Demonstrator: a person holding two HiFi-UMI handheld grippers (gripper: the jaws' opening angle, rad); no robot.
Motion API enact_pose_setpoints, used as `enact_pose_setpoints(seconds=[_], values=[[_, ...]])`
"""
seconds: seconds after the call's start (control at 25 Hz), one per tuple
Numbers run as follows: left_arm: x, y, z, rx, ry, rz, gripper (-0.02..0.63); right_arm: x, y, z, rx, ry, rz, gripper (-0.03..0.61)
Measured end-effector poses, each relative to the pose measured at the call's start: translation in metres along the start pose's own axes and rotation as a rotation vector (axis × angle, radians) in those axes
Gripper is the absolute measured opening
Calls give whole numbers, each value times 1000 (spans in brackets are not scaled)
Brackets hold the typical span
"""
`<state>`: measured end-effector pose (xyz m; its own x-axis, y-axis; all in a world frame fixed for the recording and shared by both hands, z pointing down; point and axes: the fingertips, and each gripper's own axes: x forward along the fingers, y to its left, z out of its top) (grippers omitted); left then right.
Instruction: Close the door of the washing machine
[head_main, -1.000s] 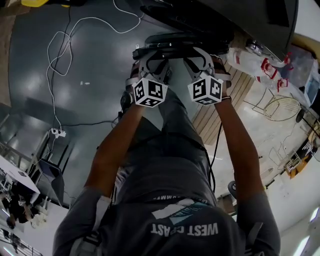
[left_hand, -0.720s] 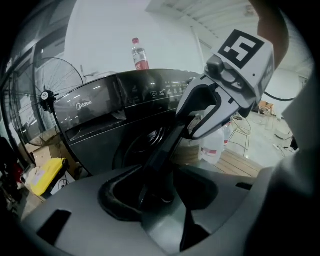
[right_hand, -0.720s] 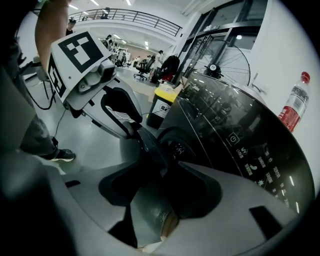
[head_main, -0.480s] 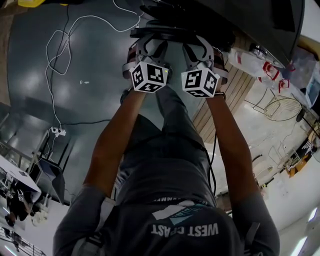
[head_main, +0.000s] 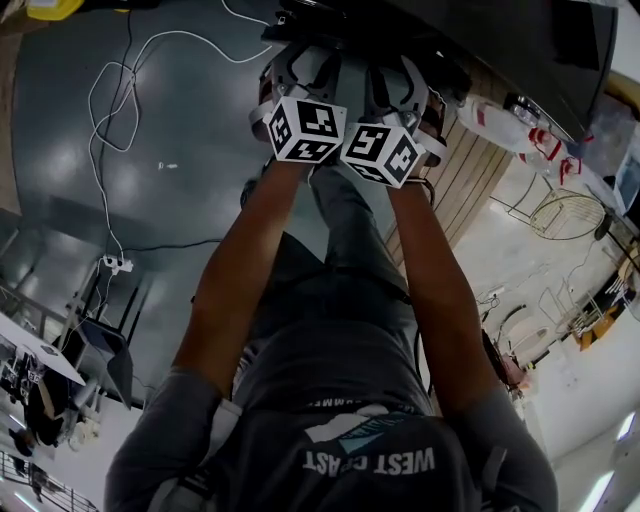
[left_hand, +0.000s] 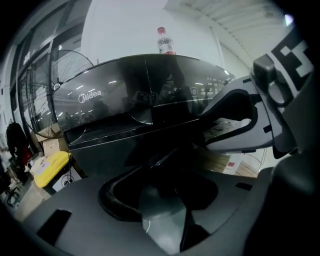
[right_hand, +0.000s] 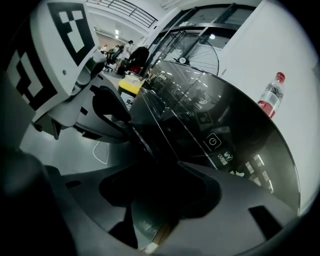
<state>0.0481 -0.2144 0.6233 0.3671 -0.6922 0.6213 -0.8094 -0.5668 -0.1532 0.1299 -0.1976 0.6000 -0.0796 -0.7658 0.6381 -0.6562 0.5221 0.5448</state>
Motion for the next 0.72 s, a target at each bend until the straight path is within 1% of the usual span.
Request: enact_pose_setpoints(seconds=[0.12, 0.36, 0.52, 0.72], values=[[6, 4, 6, -19, -6, 7, 201, 5, -6, 2, 44, 18, -35, 238], [10, 6, 10, -46, -7, 1, 202, 9, -10, 3, 98, 32, -52, 249], [11, 7, 10, -52, -1, -11, 206, 10, -10, 4, 97, 45, -56, 249], [12, 6, 9, -40, 13, -35, 206, 11, -10, 1, 81, 64, -26, 245]])
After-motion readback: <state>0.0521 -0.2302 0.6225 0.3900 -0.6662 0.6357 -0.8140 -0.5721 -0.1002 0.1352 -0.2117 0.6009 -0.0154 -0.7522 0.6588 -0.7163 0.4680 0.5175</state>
